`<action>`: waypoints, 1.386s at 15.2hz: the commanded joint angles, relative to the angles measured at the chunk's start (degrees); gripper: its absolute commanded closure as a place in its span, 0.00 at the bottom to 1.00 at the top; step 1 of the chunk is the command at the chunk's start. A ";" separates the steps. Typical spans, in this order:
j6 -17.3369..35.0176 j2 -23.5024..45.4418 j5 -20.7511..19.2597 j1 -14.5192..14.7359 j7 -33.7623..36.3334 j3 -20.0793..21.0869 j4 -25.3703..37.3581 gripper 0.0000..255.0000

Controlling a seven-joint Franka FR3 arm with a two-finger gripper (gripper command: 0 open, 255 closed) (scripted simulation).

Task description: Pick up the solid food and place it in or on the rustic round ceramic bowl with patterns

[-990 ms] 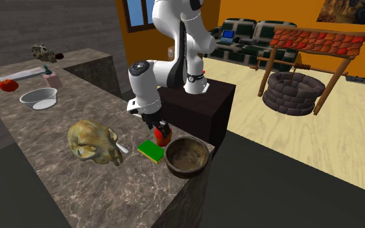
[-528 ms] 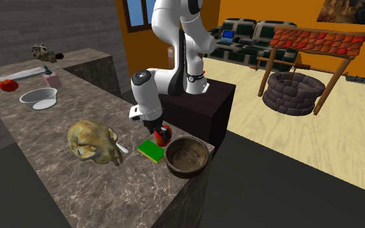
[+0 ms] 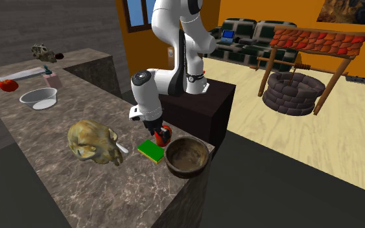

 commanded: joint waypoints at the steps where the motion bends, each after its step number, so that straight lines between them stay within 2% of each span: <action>1: -0.02 0.05 0.00 0.00 0.00 -0.01 -0.04 1.00; 8: -0.01 0.05 0.00 0.01 0.01 0.00 -0.05 1.00; 21: -7.25 -7.27 1.53 -0.73 -0.84 1.00 -0.05 1.00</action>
